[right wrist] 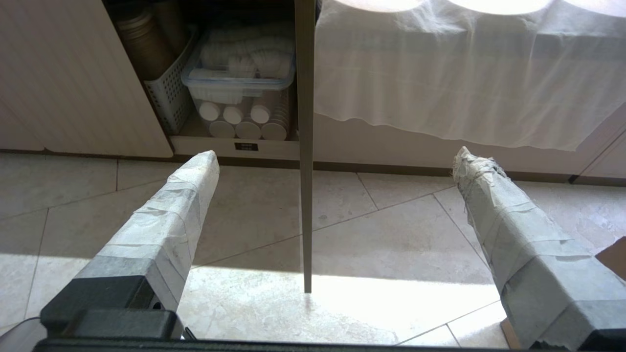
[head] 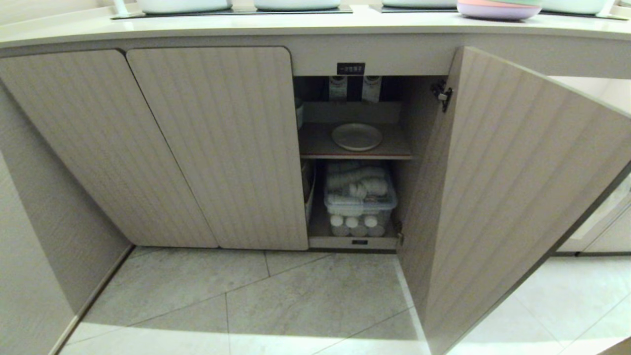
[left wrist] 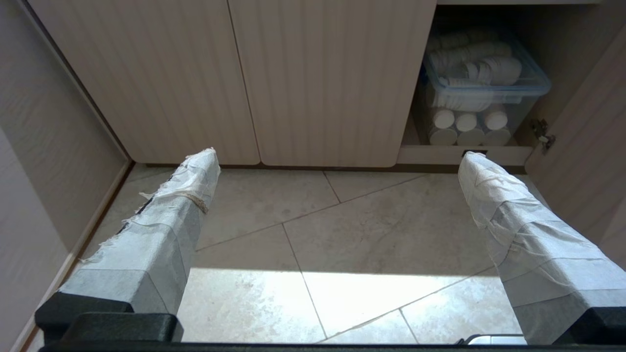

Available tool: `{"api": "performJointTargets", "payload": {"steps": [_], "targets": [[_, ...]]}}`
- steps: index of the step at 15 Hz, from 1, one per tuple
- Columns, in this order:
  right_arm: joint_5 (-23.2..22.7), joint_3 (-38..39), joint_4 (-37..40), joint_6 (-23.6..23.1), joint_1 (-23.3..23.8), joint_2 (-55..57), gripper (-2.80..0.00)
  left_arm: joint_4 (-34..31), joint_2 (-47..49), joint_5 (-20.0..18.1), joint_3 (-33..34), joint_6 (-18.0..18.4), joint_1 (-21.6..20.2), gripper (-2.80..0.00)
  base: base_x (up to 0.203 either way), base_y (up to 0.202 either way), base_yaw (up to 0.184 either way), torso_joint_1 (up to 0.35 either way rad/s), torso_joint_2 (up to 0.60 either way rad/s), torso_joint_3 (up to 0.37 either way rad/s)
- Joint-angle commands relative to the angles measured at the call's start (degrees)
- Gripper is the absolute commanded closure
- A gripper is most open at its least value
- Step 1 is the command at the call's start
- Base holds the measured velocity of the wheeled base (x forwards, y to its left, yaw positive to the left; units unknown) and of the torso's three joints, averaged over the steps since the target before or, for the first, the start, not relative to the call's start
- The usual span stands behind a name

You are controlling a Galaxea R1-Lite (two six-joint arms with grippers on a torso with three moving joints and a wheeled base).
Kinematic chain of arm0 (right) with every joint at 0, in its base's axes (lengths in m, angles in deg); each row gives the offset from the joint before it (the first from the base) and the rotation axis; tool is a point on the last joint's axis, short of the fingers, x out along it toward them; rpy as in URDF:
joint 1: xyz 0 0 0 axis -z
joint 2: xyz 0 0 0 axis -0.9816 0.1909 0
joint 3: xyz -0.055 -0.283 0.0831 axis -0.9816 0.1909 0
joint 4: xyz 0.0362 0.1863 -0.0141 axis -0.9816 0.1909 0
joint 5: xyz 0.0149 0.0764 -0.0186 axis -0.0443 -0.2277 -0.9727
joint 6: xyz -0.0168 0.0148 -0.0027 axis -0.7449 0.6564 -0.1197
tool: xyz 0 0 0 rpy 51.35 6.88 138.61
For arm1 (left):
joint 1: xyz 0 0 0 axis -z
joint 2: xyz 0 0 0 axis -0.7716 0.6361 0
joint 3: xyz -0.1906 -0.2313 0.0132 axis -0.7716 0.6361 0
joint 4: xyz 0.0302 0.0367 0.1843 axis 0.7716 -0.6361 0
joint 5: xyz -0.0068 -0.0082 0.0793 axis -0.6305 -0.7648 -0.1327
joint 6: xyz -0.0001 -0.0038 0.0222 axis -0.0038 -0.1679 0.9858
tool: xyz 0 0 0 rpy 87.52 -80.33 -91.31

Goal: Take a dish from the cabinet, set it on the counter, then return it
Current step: Take the plate from the cabinet

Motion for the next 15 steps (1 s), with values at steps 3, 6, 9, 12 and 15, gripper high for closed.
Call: {"api": "performJointTargets", "payload": {"steps": [3, 6, 9, 12, 15], "targets": [[-0.02, 0.00, -0.10, 0.29, 0.00, 0.07, -2.80, 0.00, -0.02, -0.01, 0.00, 0.00, -0.07, -2.80, 0.000, 0.000, 0.000, 0.000, 0.00, 0.000], [0.07, 0.00, -0.10, 0.38, 0.00, 0.07, -2.80, 0.00, -0.02, -0.09, 0.00, 0.00, 0.00, -2.80, 0.000, 0.000, 0.000, 0.000, 0.00, 0.000], [0.07, 0.00, -0.10, 0.38, 0.00, 0.07, -2.80, 0.00, -0.02, -0.09, 0.00, 0.00, 0.00, -2.80, 0.000, 0.000, 0.000, 0.000, 0.00, 0.000], [0.07, 0.00, -0.10, 0.38, 0.00, 0.07, -2.80, 0.00, -0.02, -0.07, 0.00, 0.00, 0.00, -2.80, 0.000, 0.000, 0.000, 0.000, 0.00, 0.000], [-0.02, 0.00, -0.10, 0.11, 0.00, 0.07, -2.80, 0.00, -0.02, -0.07, 0.00, 0.00, 0.00, -2.80, 0.000, 0.000, 0.000, 0.000, 0.00, 0.000]]}}
